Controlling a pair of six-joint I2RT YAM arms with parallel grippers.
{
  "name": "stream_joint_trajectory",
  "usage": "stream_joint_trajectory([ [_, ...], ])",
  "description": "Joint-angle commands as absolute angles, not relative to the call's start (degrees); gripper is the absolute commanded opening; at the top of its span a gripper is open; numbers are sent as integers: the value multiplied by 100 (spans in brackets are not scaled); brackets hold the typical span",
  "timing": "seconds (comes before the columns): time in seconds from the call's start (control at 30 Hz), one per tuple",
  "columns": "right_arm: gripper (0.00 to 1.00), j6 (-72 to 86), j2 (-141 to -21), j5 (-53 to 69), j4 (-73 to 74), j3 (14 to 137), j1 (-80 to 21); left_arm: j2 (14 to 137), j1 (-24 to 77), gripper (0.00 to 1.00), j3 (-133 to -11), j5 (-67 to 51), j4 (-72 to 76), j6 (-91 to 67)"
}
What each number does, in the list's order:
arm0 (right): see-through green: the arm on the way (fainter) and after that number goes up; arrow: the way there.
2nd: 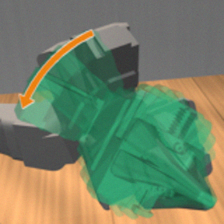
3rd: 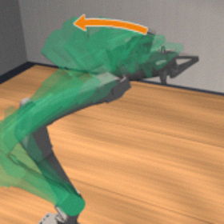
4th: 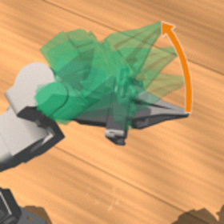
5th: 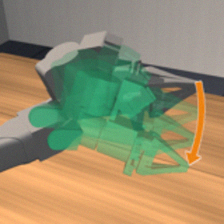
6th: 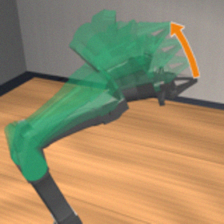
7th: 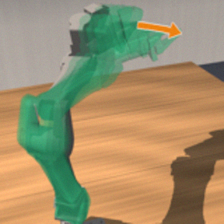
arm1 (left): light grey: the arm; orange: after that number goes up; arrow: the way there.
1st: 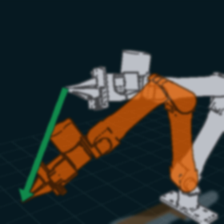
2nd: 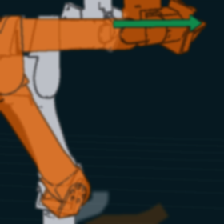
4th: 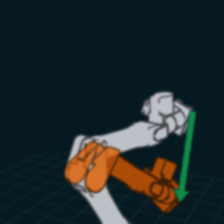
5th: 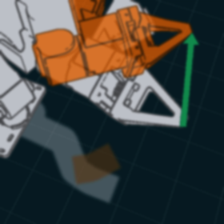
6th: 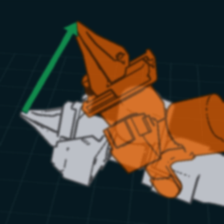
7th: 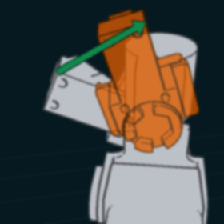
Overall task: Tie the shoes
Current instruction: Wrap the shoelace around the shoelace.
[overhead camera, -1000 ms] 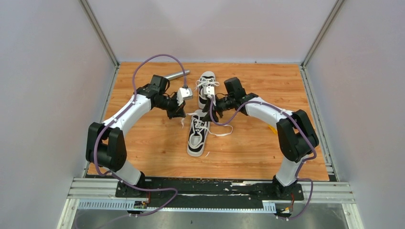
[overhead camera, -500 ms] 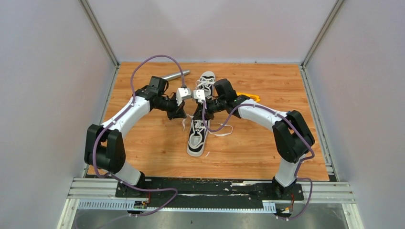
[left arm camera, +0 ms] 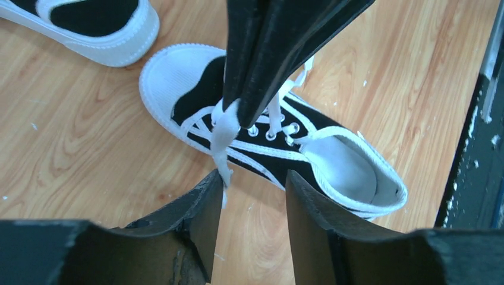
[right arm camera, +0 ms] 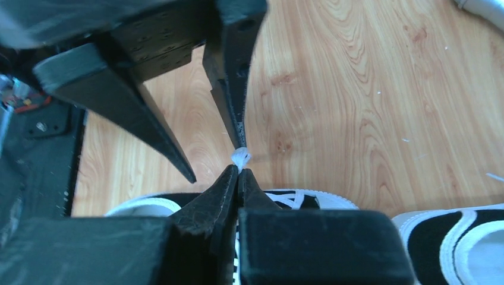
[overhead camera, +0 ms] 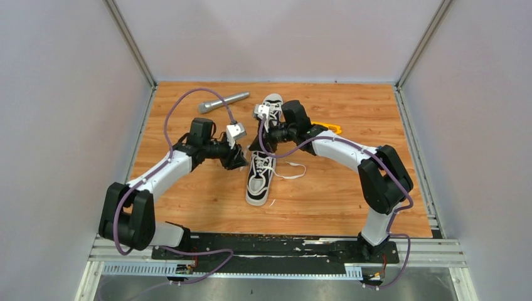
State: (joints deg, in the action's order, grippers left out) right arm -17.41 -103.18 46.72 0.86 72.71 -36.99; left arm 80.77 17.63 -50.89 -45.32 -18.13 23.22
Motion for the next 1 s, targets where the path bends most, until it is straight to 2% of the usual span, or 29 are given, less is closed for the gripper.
stream_joint_trajectory([
  [0.0, 0, -236, -10239, 4510, -659, 7345, -3711, 7477, 1811, 52, -4636, -4299, 231, 1238],
  [0.3, 0, 868, -10283, 4128, -1272, 7155, -3709, 7481, 2137, 54, -4148, -3614, 1300, 593],
  [0.63, 0, 1361, -10294, 3980, -1379, 7024, -3629, 7511, 2343, 57, -3774, -3729, 1487, 578],
  [0.97, 0, 1757, -10300, 3911, -1340, 6922, -3469, 7896, 2453, 53, -3461, -3573, 2601, 157],
])
